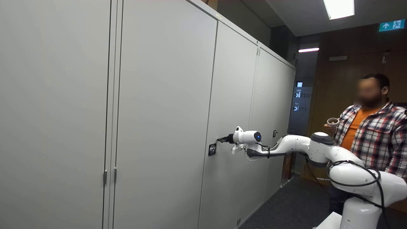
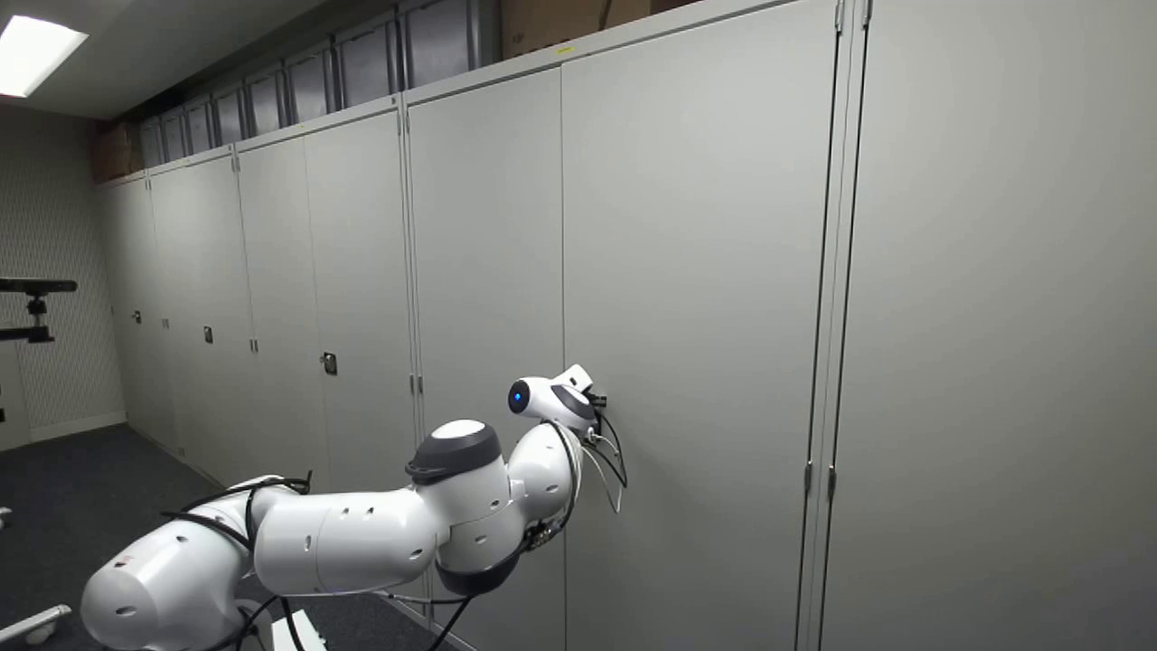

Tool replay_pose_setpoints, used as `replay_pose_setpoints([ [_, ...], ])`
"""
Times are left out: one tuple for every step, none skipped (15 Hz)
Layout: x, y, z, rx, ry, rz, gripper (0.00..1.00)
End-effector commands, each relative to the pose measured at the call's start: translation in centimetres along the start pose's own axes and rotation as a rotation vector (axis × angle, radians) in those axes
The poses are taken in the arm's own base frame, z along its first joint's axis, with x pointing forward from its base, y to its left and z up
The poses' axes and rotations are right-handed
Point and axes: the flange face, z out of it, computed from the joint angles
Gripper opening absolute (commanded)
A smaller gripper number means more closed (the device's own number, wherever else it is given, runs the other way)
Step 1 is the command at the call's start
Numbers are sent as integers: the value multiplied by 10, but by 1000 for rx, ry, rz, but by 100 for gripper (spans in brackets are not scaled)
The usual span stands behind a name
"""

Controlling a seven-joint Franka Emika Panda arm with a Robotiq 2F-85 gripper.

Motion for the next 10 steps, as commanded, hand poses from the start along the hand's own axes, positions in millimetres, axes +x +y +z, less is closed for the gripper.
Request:
replay_pose_setpoints([
  [-1,1,0,1,-4,-1,1],
  [-5,0,2,0,-10,-3,1],
  [-6,0,2,0,-12,-4,1],
  [-5,1,2,0,-10,-4,1],
  [-3,1,1,0,-7,-2,1],
  [-2,1,1,0,-5,-2,1],
  [-1,1,1,0,-4,-1,1],
  [-1,1,1,0,-3,-1,1],
  [-1,1,1,0,-3,-1,1],
  [-1,1,1,0,-3,-1,1],
])
